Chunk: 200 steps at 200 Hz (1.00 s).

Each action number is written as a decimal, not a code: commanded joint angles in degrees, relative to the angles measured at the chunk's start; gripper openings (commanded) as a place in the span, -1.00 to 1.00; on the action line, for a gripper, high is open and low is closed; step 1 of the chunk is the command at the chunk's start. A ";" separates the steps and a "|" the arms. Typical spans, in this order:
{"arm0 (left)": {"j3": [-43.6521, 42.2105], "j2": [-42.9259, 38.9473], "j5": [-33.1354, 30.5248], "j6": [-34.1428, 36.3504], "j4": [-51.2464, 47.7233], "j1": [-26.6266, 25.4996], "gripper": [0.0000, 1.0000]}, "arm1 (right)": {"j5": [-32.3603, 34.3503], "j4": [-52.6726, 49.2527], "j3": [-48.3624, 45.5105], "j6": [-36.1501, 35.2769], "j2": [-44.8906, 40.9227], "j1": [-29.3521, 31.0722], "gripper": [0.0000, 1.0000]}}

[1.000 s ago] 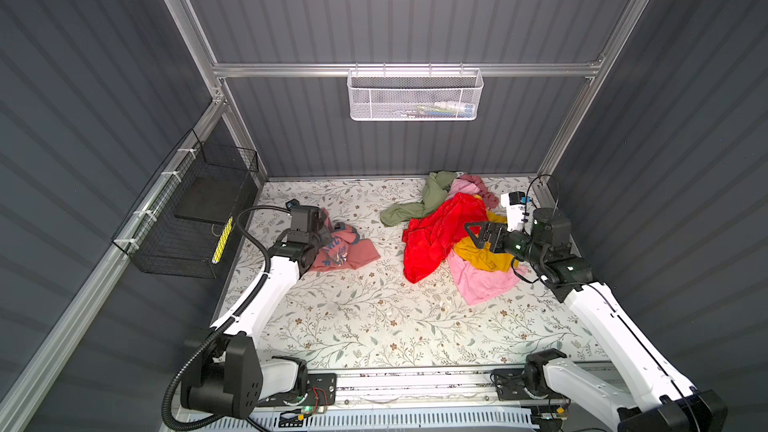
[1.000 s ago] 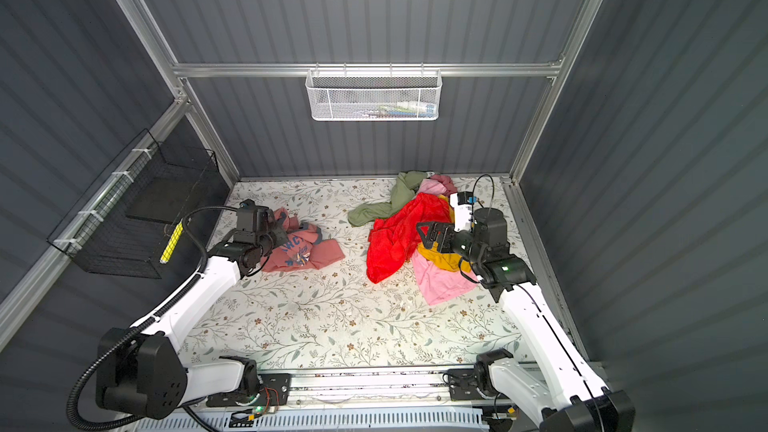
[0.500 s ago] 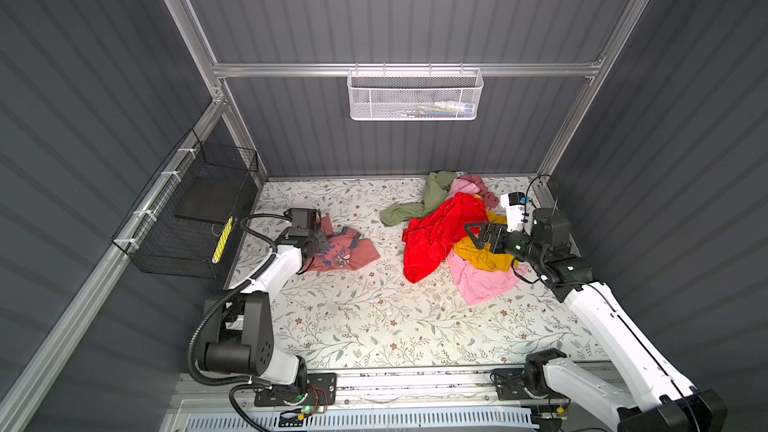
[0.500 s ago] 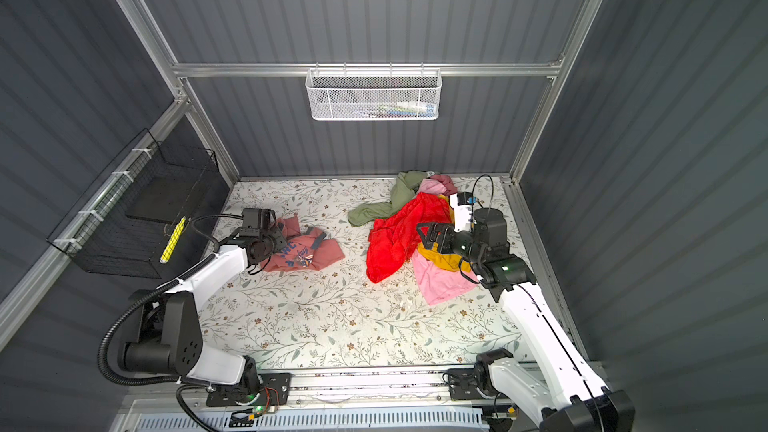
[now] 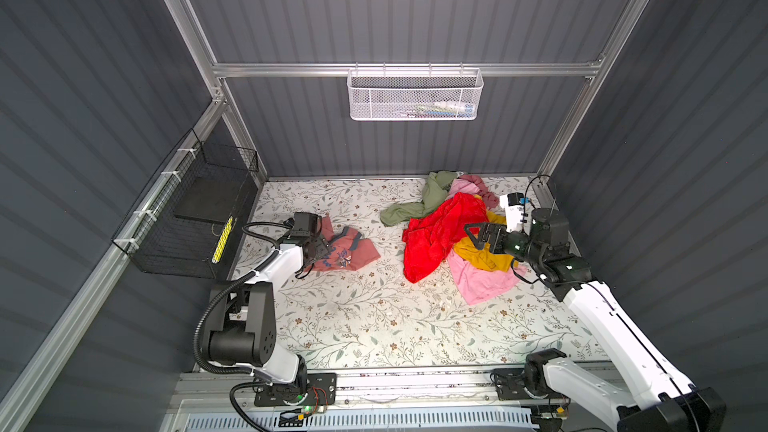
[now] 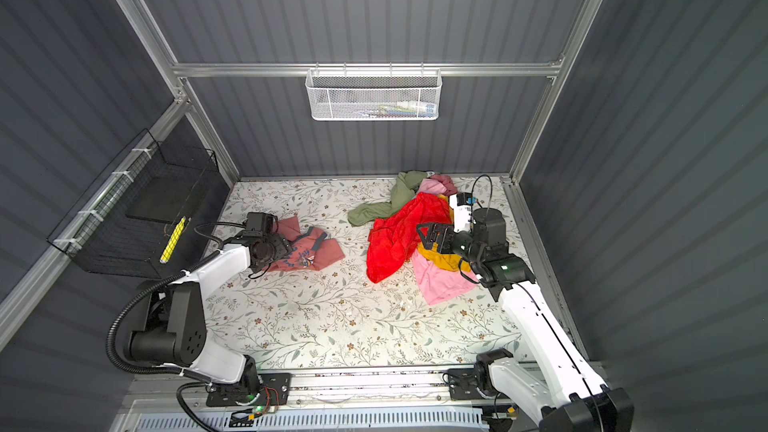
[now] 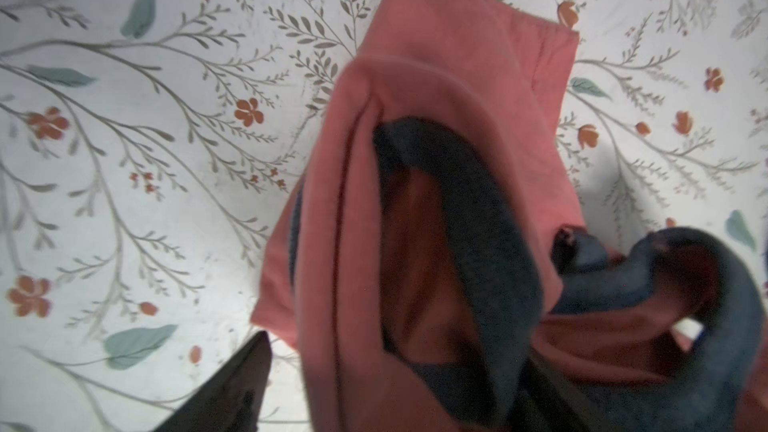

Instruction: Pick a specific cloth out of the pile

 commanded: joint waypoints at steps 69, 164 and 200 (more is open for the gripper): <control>4.59 -11.62 -13.31 8.76 -15.70 -1.45 1.00 | 2.04 -3.07 3.26 -3.99 0.80 0.30 0.97; 1.42 -11.53 -7.68 46.44 -8.05 -20.32 1.00 | 2.21 -5.12 6.48 -8.12 2.71 0.30 0.98; -0.56 -8.74 -6.72 56.22 -7.40 -23.72 1.00 | 1.83 -5.19 7.07 -8.14 3.83 0.30 0.98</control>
